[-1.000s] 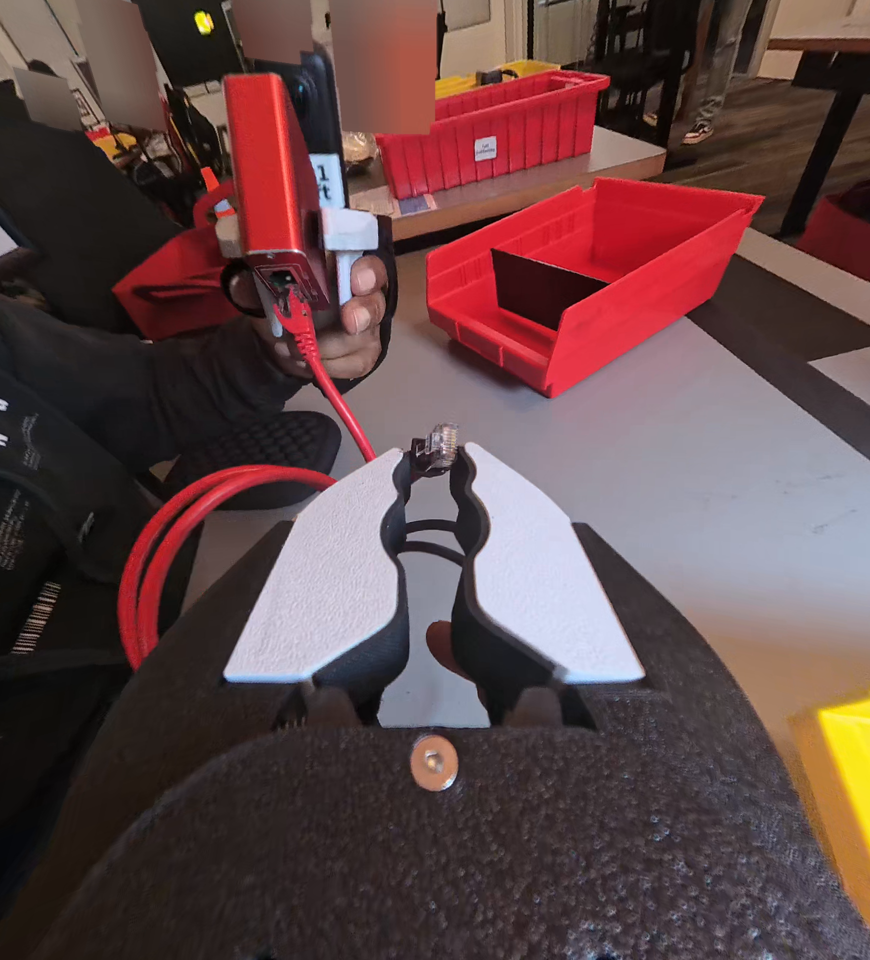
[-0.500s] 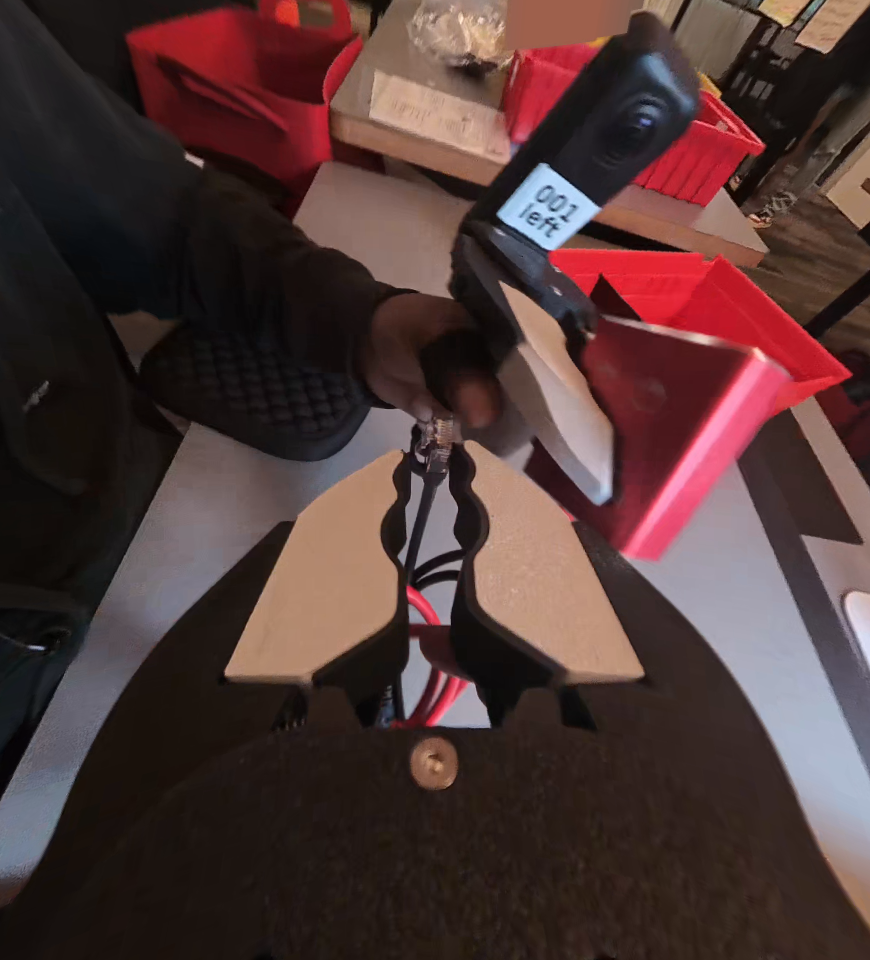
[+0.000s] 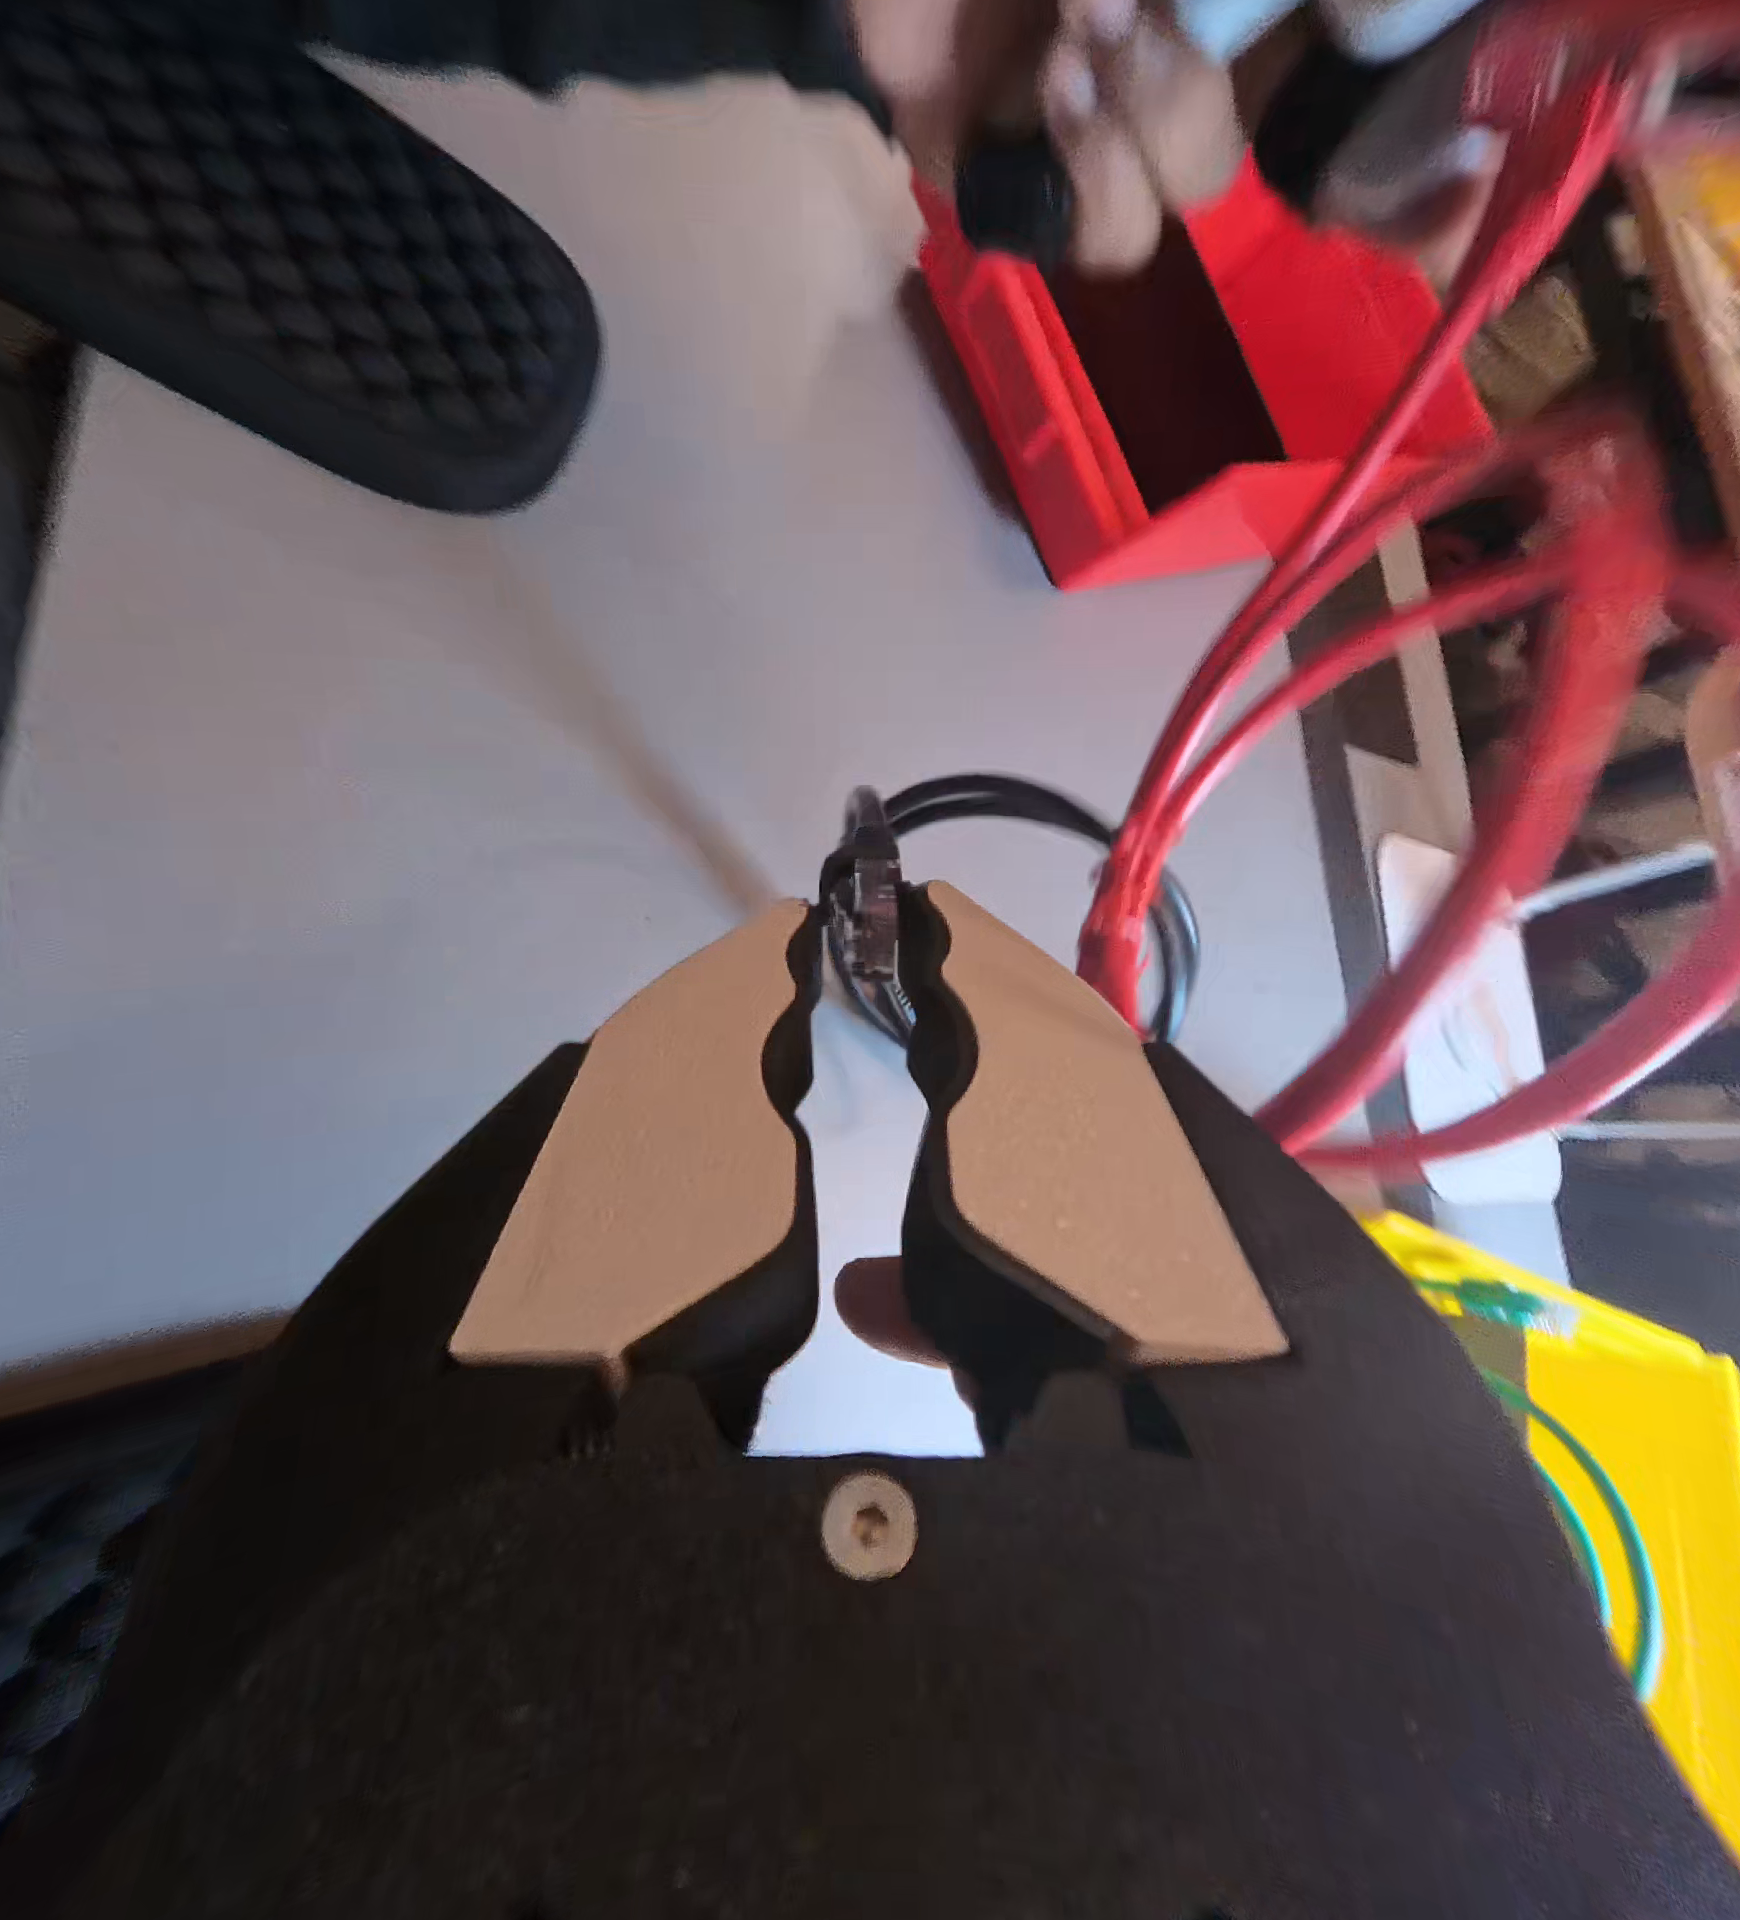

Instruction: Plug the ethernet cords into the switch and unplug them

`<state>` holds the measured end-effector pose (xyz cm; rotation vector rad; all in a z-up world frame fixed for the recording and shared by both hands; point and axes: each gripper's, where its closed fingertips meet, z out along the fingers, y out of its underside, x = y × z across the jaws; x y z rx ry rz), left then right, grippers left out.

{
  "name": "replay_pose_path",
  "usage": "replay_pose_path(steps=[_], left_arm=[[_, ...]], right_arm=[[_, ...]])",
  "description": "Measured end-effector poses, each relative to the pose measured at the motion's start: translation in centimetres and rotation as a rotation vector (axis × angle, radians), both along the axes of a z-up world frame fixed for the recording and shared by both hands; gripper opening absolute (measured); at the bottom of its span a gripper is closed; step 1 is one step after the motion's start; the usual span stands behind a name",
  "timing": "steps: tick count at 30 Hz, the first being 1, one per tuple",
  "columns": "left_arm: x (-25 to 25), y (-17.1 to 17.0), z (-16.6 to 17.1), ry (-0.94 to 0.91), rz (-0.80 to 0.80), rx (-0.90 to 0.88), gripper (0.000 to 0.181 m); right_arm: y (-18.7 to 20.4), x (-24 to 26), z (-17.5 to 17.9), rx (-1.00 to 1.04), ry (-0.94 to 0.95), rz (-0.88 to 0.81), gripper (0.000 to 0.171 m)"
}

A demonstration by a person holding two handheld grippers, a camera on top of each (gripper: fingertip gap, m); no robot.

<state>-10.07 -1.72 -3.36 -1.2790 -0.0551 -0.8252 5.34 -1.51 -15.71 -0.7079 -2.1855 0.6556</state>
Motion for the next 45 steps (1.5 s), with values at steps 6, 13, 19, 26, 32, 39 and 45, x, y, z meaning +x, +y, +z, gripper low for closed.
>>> replay_pose_path(steps=[6, 13, 19, 26, 32, 39, 45], left_arm=[[-4.0, -3.1, 4.8, 0.046, 0.151, 0.126, 0.029], [-4.1, -2.8, -2.3, 0.205, 0.237, -0.054, 0.029], [-0.7, -0.6, -8.3, 0.172, 0.100, -0.156, 0.029], [0.9, -0.4, -8.5, 0.210, 0.055, -0.142, 0.029], [1.7, 0.0, -8.7, 0.219, 0.019, -0.147, 0.029], [3.9, -0.2, -5.3, 0.076, -0.125, 0.033, 0.029], [6.5, -0.9, -2.3, -0.017, -0.202, 0.234, 0.028]], right_arm=[[3.6, 0.7, 0.6, -0.031, 0.111, -0.131, 0.013], [11.2, 1.9, 9.7, -0.219, 0.270, -0.291, 0.013], [20.5, -1.3, 12.3, -0.381, 0.246, -0.461, 0.013], [35.3, -3.6, 0.3, -0.402, 0.029, -0.857, 0.021], [35.2, -3.3, 5.0, -0.096, 0.234, -0.938, 0.063], [9.6, -7.3, 3.5, -0.674, 0.137, -0.262, 0.051], [-3.1, -9.3, 2.2, -1.041, 0.028, 0.124, 0.041]])
